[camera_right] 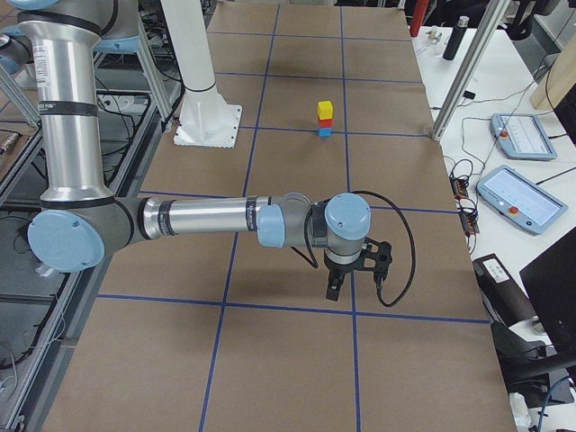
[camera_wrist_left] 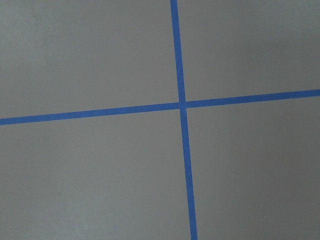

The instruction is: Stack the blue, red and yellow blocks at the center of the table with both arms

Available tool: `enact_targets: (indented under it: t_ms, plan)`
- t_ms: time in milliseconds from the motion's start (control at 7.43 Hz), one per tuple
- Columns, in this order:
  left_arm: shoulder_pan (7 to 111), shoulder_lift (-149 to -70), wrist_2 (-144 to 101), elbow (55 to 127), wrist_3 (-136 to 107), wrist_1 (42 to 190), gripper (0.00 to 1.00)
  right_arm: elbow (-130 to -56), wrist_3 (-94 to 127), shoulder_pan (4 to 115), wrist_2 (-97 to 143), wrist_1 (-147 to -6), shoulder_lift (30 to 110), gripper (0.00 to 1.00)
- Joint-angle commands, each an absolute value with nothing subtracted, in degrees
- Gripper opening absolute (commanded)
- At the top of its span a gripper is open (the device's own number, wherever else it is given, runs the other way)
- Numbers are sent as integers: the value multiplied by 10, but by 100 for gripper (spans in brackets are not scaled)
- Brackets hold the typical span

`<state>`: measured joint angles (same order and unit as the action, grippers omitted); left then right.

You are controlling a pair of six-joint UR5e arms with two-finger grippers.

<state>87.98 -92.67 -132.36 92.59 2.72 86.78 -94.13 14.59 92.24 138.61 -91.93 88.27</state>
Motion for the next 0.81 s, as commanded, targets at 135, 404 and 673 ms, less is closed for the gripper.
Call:
enact_targets:
  t_ms: [135, 404, 673]
  plan:
    - [880, -928, -1324, 926, 27, 867, 100, -943, 146, 923, 1385, -918, 885, 100]
    - [880, -928, -1324, 925, 27, 868, 100, -945, 146, 924, 1385, -918, 885, 100]
    - [880, -928, -1324, 924, 27, 867, 100, -946, 147, 923, 1384, -917, 889, 100]
